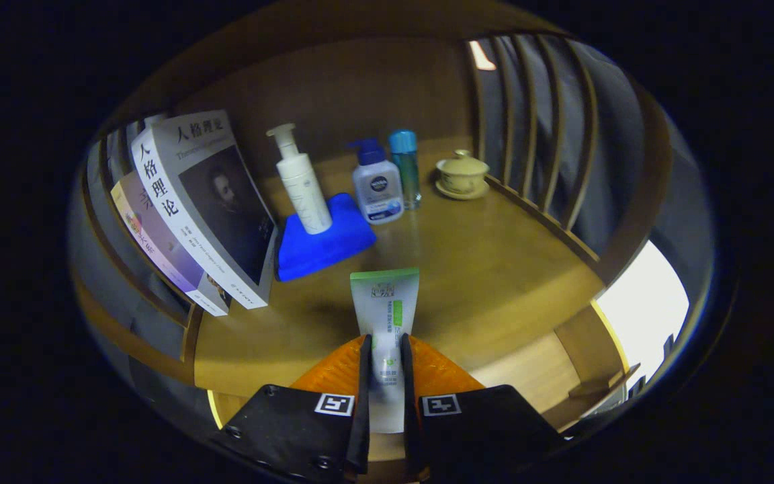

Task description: Pull open the drawer, take out the items inside it, and place them on the countertop above the cabinet.

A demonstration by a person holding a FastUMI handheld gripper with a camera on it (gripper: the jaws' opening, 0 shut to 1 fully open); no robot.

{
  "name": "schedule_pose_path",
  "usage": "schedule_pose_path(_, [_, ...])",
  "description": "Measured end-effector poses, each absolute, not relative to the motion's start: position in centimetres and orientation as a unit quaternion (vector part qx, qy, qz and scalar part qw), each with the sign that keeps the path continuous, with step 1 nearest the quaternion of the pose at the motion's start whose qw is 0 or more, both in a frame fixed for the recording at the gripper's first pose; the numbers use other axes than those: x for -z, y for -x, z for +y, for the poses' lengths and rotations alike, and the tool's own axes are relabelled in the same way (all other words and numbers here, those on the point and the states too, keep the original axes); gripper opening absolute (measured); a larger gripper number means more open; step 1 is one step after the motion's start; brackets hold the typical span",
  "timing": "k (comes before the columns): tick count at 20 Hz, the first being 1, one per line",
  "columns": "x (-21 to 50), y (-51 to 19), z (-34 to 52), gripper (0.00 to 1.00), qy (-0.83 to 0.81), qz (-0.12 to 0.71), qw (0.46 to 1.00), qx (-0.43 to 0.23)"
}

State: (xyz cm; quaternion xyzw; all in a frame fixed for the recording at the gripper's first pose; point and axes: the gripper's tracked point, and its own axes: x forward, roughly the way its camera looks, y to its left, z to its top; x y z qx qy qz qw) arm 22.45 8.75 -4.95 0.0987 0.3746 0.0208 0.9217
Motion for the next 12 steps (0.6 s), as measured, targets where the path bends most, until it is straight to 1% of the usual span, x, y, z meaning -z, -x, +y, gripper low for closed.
schedule_pose_path(3, [5.2, -24.7, 9.6, 0.23, -0.07, 0.357, 0.93, -0.056])
schedule_pose_path(4, [5.5, -25.1, 9.8, 0.26, -0.062, 0.355, 0.931, -0.064])
schedule_pose_path(6, [6.7, -25.0, 9.3, 0.26, -0.038, 0.364, 0.928, -0.062])
schedule_pose_path(7, [6.7, -25.1, 9.2, 0.3, -0.032, 0.358, 0.931, -0.065])
schedule_pose_path(8, [6.2, -26.1, 9.1, 0.31, -0.037, 0.343, 0.936, -0.071])
schedule_pose_path(12, [4.2, -24.7, 8.8, 0.86, -0.054, 0.304, 0.949, -0.071])
